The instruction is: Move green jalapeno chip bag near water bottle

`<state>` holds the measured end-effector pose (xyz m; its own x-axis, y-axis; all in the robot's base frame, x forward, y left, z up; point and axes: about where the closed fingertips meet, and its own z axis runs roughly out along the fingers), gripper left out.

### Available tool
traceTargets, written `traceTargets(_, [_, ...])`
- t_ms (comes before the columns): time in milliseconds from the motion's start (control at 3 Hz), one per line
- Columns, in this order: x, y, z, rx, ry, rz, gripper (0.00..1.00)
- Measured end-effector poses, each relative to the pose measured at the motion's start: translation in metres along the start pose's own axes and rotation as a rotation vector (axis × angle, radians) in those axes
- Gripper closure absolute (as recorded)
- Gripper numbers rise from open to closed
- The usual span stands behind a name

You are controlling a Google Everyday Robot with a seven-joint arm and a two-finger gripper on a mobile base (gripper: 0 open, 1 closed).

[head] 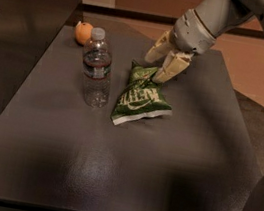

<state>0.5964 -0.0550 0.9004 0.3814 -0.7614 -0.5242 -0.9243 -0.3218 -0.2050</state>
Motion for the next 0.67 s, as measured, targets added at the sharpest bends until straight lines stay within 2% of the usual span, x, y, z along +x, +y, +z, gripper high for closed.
traceTargets(333, [-0.0005, -0.0033, 0.0021, 0.008, -0.002, 0.000, 0.00])
traceTargets(667, [-0.0005, -0.0033, 0.0021, 0.008, -0.002, 0.000, 0.00])
